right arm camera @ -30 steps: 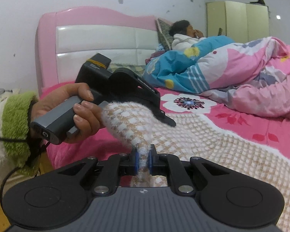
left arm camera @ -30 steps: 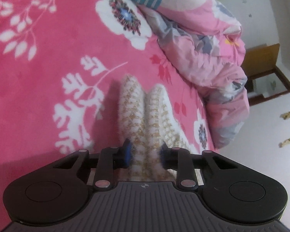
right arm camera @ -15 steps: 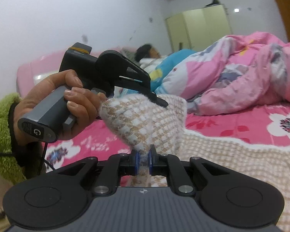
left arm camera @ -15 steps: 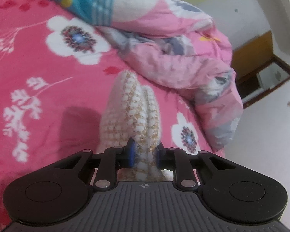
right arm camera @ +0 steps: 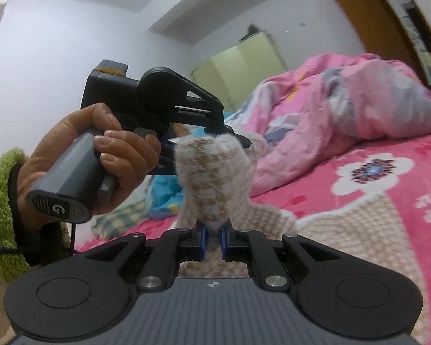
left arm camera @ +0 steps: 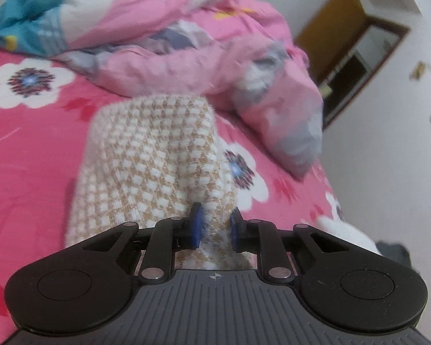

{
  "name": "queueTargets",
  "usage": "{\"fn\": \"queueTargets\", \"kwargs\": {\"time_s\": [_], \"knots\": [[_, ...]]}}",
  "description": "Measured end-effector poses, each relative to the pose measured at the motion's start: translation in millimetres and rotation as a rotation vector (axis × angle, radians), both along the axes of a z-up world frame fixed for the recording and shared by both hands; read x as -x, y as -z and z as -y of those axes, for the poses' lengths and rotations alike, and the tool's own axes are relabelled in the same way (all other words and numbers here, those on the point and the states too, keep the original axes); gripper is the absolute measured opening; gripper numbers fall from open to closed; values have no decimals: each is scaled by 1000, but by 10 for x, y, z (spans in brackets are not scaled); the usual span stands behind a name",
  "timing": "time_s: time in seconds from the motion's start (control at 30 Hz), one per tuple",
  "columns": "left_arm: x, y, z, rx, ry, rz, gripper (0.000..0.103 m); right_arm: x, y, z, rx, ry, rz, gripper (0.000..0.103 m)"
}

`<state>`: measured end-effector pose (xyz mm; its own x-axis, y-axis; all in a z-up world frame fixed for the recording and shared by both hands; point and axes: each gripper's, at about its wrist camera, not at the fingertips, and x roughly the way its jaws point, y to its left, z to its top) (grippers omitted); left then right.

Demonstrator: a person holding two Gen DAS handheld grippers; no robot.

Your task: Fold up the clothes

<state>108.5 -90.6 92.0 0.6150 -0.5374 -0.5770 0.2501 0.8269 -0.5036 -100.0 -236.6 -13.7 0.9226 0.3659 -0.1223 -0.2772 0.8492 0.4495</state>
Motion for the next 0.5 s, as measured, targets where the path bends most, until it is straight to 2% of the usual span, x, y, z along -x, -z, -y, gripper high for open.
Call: {"fn": "queueTargets", "kwargs": {"time_s": [0.17,0.23,0.33,0.43,0.5], "knots": [[46,154,509,-52,94,-2,18,116,156,323,-68,78,-46,10],[60,284,680,-85,158,-9,23,162,219,452,-96,109,-65,10],[93,487,863,-117,255,-30,26,211,340,646,-147,151,-106,10],[214,542,743,-85,305,-27,39,96,657,879,-316,141,-242,10],[368,474,538,-74,325,31,43,27,824,1034,-436,117,-298,10]]}}
